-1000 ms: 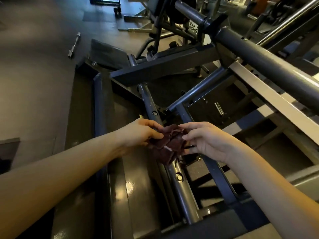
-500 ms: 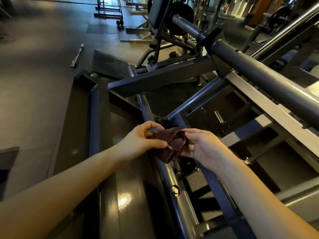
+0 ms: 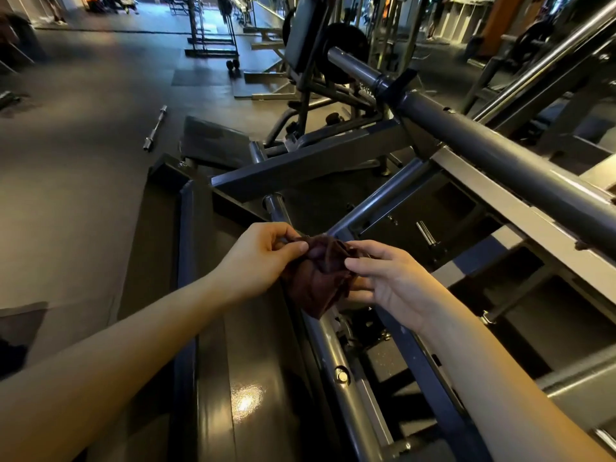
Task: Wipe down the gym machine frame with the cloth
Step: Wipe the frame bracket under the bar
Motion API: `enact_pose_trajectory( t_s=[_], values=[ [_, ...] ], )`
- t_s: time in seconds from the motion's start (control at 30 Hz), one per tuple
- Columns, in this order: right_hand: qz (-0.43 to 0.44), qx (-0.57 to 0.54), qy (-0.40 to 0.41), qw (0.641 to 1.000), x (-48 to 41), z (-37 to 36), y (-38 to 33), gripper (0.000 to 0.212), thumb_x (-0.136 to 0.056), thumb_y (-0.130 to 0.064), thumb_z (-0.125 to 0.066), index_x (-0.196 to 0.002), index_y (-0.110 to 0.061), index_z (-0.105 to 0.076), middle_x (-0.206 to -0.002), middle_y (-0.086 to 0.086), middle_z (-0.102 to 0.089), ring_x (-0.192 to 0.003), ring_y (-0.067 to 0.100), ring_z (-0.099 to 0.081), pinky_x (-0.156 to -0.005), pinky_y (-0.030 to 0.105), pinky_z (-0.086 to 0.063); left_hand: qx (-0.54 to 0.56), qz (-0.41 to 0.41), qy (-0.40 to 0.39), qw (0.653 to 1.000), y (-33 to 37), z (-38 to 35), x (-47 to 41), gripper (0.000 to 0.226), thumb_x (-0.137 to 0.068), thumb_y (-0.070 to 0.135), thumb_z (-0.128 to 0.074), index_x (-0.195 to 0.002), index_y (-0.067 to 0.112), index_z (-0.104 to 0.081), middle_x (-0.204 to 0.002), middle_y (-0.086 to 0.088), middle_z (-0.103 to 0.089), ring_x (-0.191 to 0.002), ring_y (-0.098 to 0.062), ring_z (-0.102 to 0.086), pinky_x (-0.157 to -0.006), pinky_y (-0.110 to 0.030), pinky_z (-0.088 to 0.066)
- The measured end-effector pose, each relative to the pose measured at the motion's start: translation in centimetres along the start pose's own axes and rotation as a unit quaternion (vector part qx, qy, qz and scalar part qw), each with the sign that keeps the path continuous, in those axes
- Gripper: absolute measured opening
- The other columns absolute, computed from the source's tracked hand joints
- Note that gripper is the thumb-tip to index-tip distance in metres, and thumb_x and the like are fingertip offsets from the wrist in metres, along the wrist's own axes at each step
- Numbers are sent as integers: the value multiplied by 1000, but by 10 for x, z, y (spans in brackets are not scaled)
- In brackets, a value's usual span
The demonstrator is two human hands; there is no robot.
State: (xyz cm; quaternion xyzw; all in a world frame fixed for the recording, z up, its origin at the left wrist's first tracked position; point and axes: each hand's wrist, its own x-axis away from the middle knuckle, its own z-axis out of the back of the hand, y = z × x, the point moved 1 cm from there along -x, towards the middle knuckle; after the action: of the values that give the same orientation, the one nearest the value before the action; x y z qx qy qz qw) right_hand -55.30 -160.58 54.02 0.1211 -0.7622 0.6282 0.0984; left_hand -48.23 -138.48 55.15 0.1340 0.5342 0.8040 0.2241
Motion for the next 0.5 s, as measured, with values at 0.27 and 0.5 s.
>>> enact_pose_trajectory(
  t_s=[0.27, 0.5],
  values=[
    [32, 157, 62, 985, 2, -3, -3, 14, -97, -17, -66, -102, -13, -79, -104, 9, -76, -109, 27, -70, -104, 48, -51, -241, -29, -50, 969, 20, 13, -7, 7, -101, 38, -59, -96, 37, -64, -98, 11, -64, -90, -6, -64, -83, -27, -54],
    [120, 220, 112, 961, 6, -9, -6, 15, -99, -17, -64, -99, -20, -79, -96, 1, -77, -99, 16, -72, -100, 45, -55, -168, -15, -66, 984, 33, 21, -10, 10, -102, 31, -58, -99, 29, -67, -97, 6, -68, -90, -6, -67, -90, -35, -56]
  ],
)
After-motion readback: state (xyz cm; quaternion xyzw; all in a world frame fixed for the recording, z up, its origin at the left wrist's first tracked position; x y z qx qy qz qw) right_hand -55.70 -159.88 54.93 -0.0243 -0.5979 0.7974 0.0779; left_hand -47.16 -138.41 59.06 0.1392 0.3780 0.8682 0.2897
